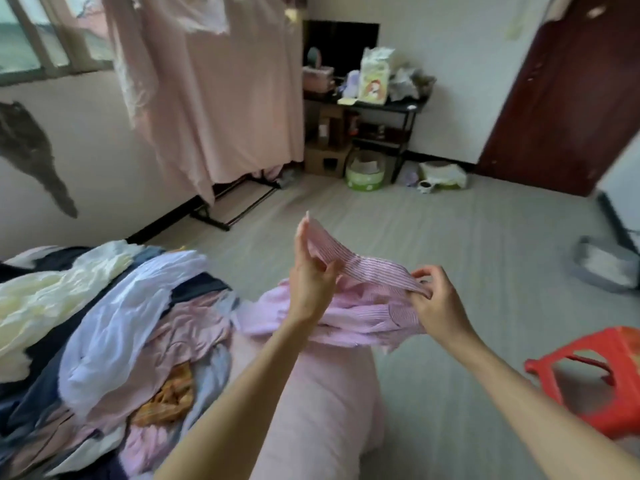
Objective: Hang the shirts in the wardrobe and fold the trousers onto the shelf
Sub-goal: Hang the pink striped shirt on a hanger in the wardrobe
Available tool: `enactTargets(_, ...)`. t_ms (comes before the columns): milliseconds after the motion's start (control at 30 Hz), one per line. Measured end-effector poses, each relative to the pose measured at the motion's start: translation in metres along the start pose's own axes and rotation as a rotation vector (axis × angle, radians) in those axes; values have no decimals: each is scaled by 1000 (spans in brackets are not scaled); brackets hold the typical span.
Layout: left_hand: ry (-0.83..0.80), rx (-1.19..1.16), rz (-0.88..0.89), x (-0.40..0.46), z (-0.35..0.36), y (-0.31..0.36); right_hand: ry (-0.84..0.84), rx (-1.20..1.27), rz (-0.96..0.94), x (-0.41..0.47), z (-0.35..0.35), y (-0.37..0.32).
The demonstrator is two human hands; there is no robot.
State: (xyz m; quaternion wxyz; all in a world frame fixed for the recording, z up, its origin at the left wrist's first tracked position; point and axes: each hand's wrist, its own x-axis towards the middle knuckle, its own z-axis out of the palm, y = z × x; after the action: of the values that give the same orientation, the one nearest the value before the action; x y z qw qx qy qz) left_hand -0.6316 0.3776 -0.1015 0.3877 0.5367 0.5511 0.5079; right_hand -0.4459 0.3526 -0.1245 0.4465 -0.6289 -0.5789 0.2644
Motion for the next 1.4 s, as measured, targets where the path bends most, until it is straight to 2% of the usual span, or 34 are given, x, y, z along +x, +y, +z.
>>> enactTargets(67,-106,141,187,-27,35,16,26,-24,-10,-25,-53,3)
enactTargets(300,-607,311,524,-126,137,34,13,9,58,-137,-186,11)
enactTargets(367,-623,397,579,-148,165,39,-54,-7,77,-162,-214,10)
enactTargets(467,-681,364,752,-183,214,56,-88,-41,125,-204,-263,16)
enactTargets(633,-929,268,688,-229,271,84,104,-214,286,-273,-354,36)
enactTargets(733,-1079,205,795,-262,303,107,171,-369,464,-319,-397,60)
enactTargets(867,-1102,207,892,-296,347,145,226,-619,706,-369,-422,97)
enactTargets(1033,-1095,201,934,-308,382,171,572,-922,984,-410,-441,100)
enactTargets(1133,-1047,100,906,-309,392,182,894,-1111,913,-413,-450,80)
enactTargets(1233,-974,2,898,-303,405,191,1181,-1028,783,-409,-461,62)
enactTargets(1267,-989,45,922,-299,411,194,1205,-922,785,-409,-467,57)
enactTargets(1333,-1067,257,957,-294,422,198,1114,-739,842,-409,-477,47)
enactTargets(1400,-1151,452,987,-293,429,199,958,-789,983,-411,-480,38)
